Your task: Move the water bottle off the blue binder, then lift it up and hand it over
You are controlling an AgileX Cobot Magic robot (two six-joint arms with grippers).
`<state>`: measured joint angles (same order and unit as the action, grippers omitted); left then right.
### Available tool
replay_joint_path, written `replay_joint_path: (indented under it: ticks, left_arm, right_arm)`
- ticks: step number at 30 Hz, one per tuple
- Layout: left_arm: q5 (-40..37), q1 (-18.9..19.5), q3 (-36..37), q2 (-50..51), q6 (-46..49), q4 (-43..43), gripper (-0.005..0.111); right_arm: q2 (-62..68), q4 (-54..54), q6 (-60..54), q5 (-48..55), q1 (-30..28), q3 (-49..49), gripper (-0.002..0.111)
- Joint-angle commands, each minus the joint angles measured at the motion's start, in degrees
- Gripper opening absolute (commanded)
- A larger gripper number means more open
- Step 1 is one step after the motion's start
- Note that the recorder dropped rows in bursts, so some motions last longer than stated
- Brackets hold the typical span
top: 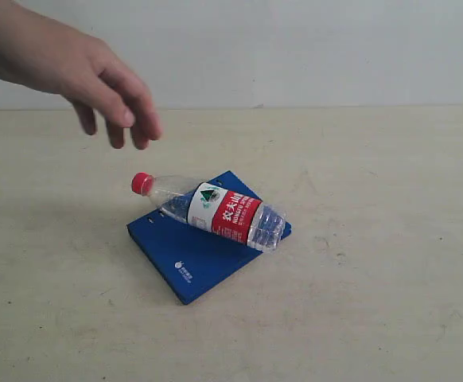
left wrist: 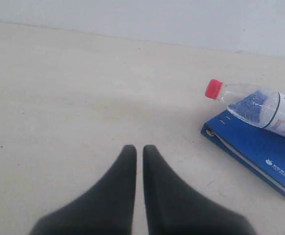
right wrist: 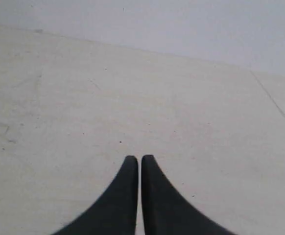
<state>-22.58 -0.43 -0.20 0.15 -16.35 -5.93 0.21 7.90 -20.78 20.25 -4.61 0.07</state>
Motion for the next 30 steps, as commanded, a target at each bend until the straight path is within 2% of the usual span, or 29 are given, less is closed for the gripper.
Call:
replay_joint_path:
  ticks: [1,4,5,6,8,9,12,15,17,19,22,24,26,30]
  left_arm:
    - [0.4,-0.2,0.2,-0.2,0.2,0.4,0.005]
    - [0.4,-0.2,0.2,-0.2,0.2,0.4,0.005]
    - [0.4,-0.2,0.2,-0.2,0.2,0.4,0.005]
    - [0.4,-0.2,0.2,-0.2,0.2,0.4,0.005]
    - [0.4,-0.2,0.2,-0.2,0.2,0.4,0.005]
    - [0.4,-0.2,0.2,-0.2,0.2,0.4,0.005]
    - [0.4,-0.2,0.2,-0.2,0.2,0.4,0.005]
    - [0.4,-0.2,0.2,-0.2,0.2,0.4,0.005]
    - [0.4,-0.2,0.2,-0.2,0.2,0.4,0.005]
    - [0.4,-0.2,0.2,-0.2,0.2,0.4,0.005]
    - [0.4,-0.2,0.2,-0.2,0.2,0.4,0.005]
    - [0.4,-0.2,0.2,-0.2,0.2,0.4,0.005]
    - [0.4,-0.2,0.2,-0.2,0.2,0.4,0.005]
    - [0.3,-0.2,0.2,-0.2,0.2,0.4,0.005]
  right_arm:
    - [-0.2,-1.2,-13.6,-1.9,-0.2,-0.1,0.0]
    - [-0.2,4.3,-12.0,-9.3,-0.2,-0.1,0.0]
    - [-0.2,9.9,-9.4,-10.9,-0.2,-0.1,0.0]
    - [-0.2,23.3,-0.3,-12.2,-0.2,-0.1,0.0]
    - [-0.2,34.0,6.0,-12.1,-0.2,-0.1,0.0]
    - [-0.2,34.8,6.0,-12.1,-0.2,-0.1,0.0]
    - [-0.2,35.1,6.1,-15.0,-0.2,-0.1,0.0]
    - [-0.2,35.3,6.3,-28.4,-0.2,-0.1,0.0]
    - [-0.2,35.0,14.6,-35.0,-0.2,-0.5,0.0]
    - [-0.2,26.2,20.2,-31.5,0.4,-5.2,0.0]
    - [0.5,8.7,26.6,-14.2,3.1,-16.6,0.0]
    - [4.4,8.5,19.3,-6.4,5.9,-22.8,0.0]
    - [8.9,14.3,10.0,-2.2,9.1,-26.2,0.0]
    - [24.5,41.6,-24.0,8.7,17.4,-28.8,0.0]
